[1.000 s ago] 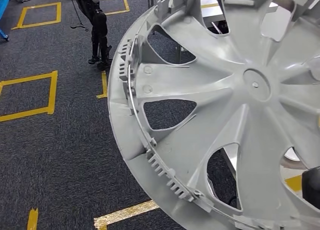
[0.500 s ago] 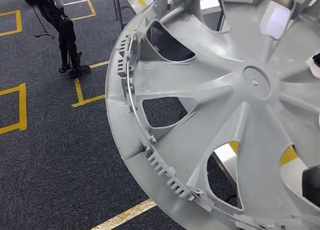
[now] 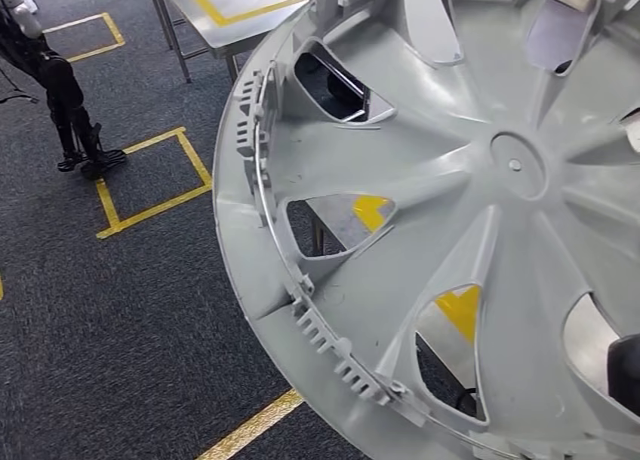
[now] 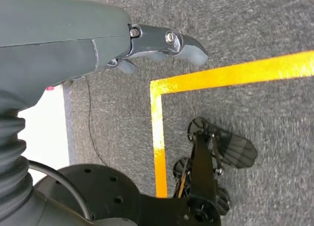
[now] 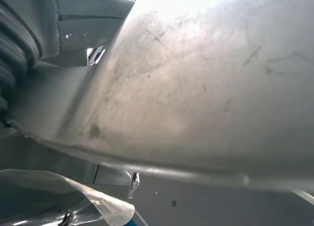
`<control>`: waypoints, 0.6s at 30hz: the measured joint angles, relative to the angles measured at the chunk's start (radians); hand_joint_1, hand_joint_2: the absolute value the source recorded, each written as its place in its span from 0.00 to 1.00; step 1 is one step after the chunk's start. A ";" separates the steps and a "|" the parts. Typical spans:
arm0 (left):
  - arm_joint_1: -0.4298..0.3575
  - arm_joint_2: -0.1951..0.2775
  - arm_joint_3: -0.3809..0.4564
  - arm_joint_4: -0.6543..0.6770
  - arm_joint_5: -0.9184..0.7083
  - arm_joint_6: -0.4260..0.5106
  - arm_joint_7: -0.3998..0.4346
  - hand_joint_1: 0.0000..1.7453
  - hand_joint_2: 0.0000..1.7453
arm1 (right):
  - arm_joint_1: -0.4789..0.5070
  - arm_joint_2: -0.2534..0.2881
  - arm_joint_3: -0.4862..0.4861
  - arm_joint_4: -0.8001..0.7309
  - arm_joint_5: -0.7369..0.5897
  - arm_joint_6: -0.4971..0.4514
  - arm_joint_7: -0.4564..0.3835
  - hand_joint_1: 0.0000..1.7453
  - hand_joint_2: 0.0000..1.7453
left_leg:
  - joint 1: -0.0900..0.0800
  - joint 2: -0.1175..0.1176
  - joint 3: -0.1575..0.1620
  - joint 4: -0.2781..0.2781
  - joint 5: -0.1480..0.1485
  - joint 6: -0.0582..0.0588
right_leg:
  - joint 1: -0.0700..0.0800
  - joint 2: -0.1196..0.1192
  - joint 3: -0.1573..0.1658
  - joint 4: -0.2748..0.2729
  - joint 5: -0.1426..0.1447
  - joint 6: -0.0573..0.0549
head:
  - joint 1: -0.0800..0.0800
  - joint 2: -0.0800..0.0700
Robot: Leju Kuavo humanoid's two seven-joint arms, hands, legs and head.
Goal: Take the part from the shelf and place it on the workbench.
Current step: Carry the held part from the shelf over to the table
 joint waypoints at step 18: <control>0.003 -0.005 -0.010 -0.001 -0.034 -0.037 -0.022 0.00 1.00 | 0.004 0.000 -0.005 0.000 -0.001 0.000 -0.005 1.00 1.00 | 0.006 -0.084 -0.009 -0.029 0.037 0.043 | 0.000 0.048 -0.103 0.178 -0.091 0.034 | 0.005 0.000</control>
